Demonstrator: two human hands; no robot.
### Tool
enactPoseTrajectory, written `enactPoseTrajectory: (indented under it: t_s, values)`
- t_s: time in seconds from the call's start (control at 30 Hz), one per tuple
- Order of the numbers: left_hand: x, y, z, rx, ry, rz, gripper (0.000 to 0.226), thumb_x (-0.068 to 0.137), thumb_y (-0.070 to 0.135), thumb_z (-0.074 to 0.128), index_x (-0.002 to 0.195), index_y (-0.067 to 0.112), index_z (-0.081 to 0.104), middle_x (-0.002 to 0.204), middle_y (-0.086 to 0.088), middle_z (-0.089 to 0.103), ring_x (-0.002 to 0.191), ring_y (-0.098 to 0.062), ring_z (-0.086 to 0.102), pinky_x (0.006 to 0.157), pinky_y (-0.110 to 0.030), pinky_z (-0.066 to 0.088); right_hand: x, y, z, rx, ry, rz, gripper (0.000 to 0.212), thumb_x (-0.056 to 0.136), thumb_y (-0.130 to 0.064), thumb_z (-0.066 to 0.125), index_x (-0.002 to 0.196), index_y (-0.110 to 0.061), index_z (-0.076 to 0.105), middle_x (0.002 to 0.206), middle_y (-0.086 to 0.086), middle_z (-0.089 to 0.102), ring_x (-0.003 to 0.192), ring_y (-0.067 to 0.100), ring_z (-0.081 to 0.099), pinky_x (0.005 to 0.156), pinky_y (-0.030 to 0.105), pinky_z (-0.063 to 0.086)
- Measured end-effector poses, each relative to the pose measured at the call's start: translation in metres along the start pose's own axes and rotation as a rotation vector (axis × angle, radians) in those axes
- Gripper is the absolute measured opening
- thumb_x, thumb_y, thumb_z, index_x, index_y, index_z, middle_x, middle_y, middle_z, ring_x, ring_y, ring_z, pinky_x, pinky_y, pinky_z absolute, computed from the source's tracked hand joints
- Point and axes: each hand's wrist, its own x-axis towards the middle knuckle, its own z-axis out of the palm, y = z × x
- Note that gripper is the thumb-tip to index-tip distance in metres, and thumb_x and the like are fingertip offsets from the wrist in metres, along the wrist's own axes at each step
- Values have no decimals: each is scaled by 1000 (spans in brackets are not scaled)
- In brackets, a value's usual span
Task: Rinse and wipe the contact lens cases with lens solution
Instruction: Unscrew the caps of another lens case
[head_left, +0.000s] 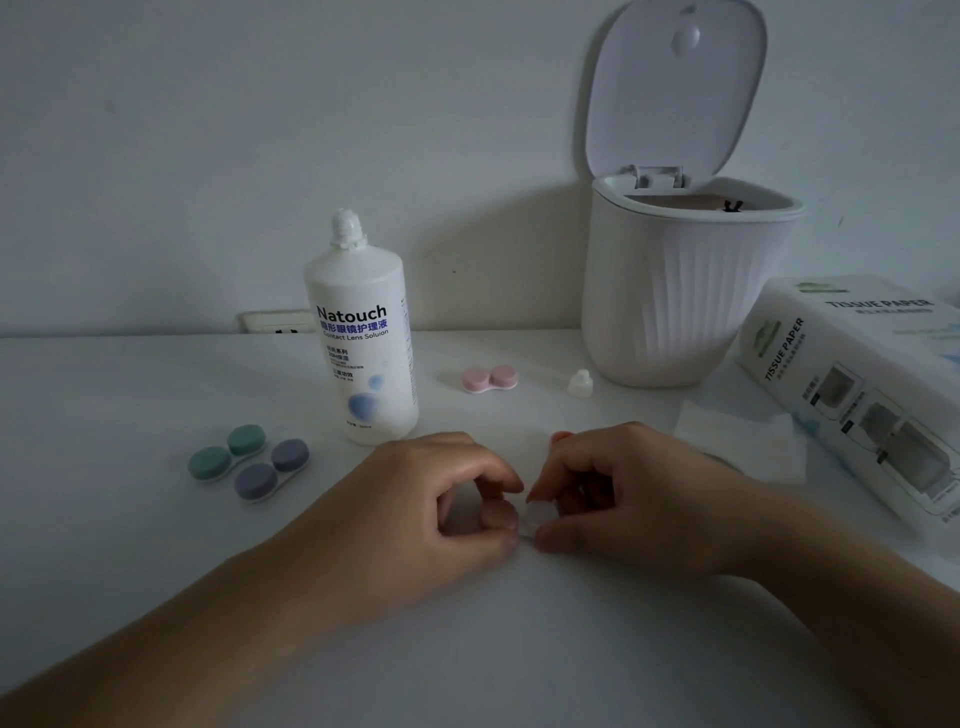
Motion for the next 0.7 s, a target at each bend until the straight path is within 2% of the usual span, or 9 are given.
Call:
enactPoseTrajectory:
  t_s: [0.1,0.17,0.3,0.37,0.43,0.5,0.57,0.63,0.7]
  values:
    - [2,-3,-1,24,-48,-1,37,70,55,80,101,37,71,96,24,58,75,9,54,65,-5,36,0,1,0,-5,5,-3,15,75,-40,82,85,-35,72,74,-24,64,63,-1,59,59,10,44]
    - [2,-4,-3,41,-65,0,37,69,60,72,100,40,70,98,22,58,79,8,54,66,-7,37,1,1,0,-5,2,-6,15,75,-40,82,83,-37,69,72,-25,64,63,-1,60,60,11,45]
    - [1,-4,-4,104,-46,-4,23,71,54,64,89,39,66,95,17,58,80,-1,57,64,-14,39,0,1,-1,-2,-4,-23,15,75,-39,82,82,-39,69,70,-26,63,62,-1,59,62,12,46]
    - [1,-5,-5,148,-6,-15,27,69,60,63,84,37,60,93,17,57,79,-6,57,62,-20,43,0,1,-1,-3,-10,-23,14,76,-39,82,83,-38,69,70,-25,63,62,-1,59,68,16,50]
    - [1,-5,-6,158,3,-25,33,65,63,65,83,37,55,92,20,55,78,-4,55,60,-16,38,0,1,-1,0,-10,-23,14,77,-40,81,83,-38,69,69,-26,63,62,-1,59,73,17,50]
    - [1,-3,-6,105,-20,-15,31,67,59,66,88,38,58,92,26,53,78,2,53,62,-12,37,0,1,-1,-5,-7,-27,14,76,-40,81,83,-39,69,70,-27,63,63,-1,60,64,12,46]
    - [1,0,-6,58,-54,11,26,71,48,66,94,37,64,93,26,55,81,7,53,66,-6,36,0,0,-1,-8,-6,-28,14,76,-41,82,83,-38,70,72,-26,64,64,-1,60,61,12,46]
    - [1,1,-4,61,-65,21,17,74,42,66,89,35,64,90,24,55,79,9,53,66,-6,35,0,1,-1,-3,1,-25,15,76,-40,82,85,-36,71,73,-25,65,64,-2,60,60,11,45]
    - [1,1,-4,98,-32,-6,20,74,49,67,85,35,57,88,27,54,74,5,52,61,-9,35,0,0,-1,-2,3,-25,15,75,-40,82,85,-36,71,73,-25,65,63,-2,60,59,9,43]
